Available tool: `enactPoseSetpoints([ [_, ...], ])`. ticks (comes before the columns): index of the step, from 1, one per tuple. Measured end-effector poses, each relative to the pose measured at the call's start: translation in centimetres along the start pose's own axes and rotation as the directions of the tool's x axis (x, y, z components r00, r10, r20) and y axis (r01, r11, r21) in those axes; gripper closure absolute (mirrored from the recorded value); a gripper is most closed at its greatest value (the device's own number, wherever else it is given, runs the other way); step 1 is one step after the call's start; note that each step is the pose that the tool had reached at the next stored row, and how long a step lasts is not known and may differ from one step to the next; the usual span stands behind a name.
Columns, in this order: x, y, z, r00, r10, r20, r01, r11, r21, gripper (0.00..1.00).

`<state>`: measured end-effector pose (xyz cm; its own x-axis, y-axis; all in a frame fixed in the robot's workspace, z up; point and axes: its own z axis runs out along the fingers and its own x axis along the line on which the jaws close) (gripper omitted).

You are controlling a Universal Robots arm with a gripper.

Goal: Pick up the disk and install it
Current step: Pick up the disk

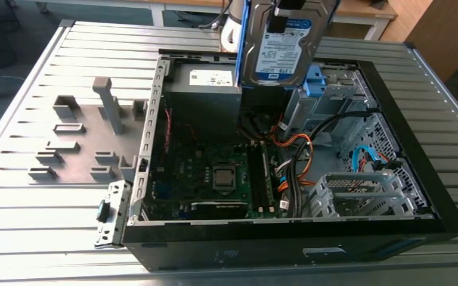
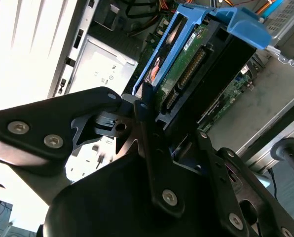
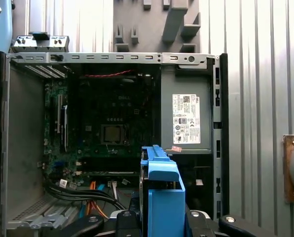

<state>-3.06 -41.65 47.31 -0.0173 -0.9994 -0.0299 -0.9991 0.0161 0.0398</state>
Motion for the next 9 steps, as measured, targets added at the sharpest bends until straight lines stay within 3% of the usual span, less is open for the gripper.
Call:
enactPoseSetpoints([
  [9, 0.88, -0.02, -0.03, 1.0, 0.0, -0.0004, 0.0, 1.0, 0.0, 0.64],
])
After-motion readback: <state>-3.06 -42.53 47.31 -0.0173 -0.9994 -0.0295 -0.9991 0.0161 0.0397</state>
